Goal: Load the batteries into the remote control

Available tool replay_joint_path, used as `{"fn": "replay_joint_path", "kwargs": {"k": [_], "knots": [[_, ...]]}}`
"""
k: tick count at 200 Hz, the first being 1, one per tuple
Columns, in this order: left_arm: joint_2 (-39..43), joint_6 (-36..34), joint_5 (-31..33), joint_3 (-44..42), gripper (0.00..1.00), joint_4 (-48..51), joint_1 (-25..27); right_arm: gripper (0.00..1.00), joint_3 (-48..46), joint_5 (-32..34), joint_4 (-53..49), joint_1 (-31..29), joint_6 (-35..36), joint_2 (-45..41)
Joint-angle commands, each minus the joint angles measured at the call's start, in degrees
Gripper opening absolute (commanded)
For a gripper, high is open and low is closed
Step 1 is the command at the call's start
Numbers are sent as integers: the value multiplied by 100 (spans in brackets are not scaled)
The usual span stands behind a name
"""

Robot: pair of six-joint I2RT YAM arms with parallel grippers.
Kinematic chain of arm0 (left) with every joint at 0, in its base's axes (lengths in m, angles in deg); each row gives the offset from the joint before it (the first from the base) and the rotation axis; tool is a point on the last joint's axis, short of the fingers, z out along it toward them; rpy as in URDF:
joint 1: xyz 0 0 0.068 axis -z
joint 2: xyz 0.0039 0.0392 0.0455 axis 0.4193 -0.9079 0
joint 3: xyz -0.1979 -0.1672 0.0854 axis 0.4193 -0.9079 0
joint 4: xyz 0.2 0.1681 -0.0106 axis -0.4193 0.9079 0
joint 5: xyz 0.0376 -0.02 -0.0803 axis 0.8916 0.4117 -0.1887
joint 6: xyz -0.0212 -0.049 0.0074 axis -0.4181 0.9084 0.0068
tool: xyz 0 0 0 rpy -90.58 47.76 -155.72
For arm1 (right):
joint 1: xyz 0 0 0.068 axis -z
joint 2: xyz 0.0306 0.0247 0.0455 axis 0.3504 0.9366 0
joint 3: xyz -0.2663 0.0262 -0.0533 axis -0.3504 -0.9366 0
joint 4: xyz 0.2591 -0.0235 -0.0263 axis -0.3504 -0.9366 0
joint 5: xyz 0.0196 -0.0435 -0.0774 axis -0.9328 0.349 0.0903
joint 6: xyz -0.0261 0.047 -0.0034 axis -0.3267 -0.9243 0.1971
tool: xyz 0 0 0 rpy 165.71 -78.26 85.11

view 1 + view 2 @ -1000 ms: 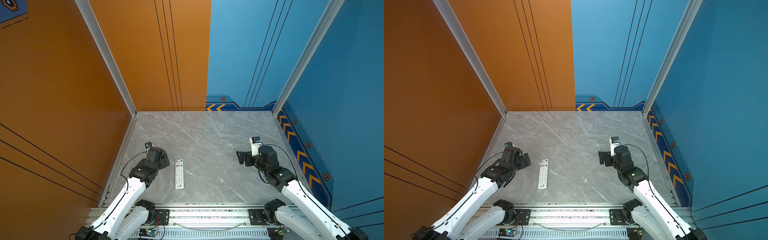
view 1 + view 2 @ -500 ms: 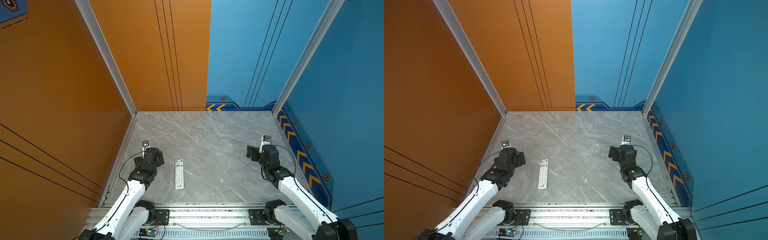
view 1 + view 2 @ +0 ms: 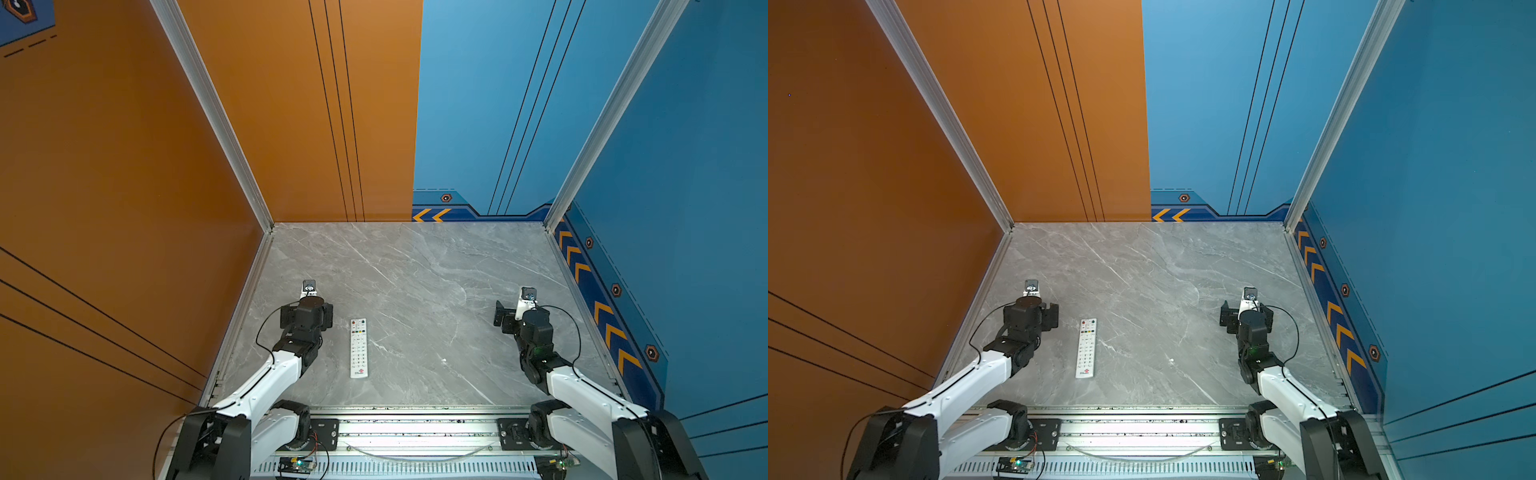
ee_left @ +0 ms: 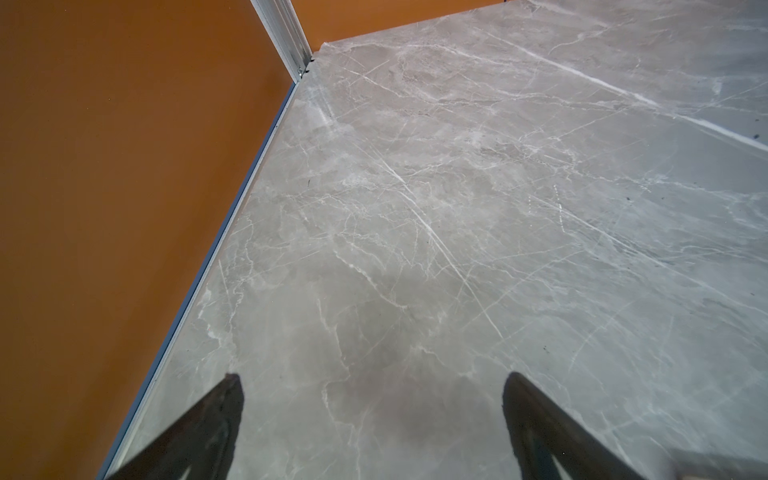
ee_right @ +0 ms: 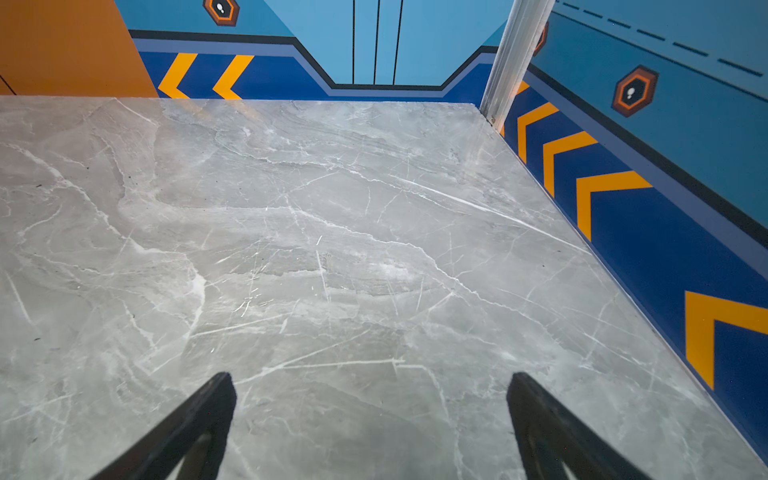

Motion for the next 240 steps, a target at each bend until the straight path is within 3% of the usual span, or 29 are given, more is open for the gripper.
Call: {"fn": "replay_joint_path", "kwargs": {"k": [1, 52, 100, 170, 184, 198, 240], "knots": [[-522, -156, 38, -64, 98, -1246, -57, 100, 185, -142, 1035, 29, 382, 593], [-1518, -297, 185, -122, 98, -3131, -87, 100, 553, -234, 1605, 68, 636, 1489], [-2363, -376, 32, -160, 98, -4318, -253, 100, 668, 6, 2104, 168, 521, 2115], [-2415, -110, -713, -134, 98, -4138, -604, 100, 697, 103, 2546, 498, 61, 2671], [-2693, -46, -703, -262, 98, -4689, -688, 100, 769, 124, 2394, 544, -12, 2679], [-2553, 31, -762, -187, 98, -4274, -722, 100, 790, 76, 2333, 577, -38, 2671], [-2621, -15, -753, -222, 98, -4472, -708, 100, 851, -29, 2193, 745, -222, 2657]]}}
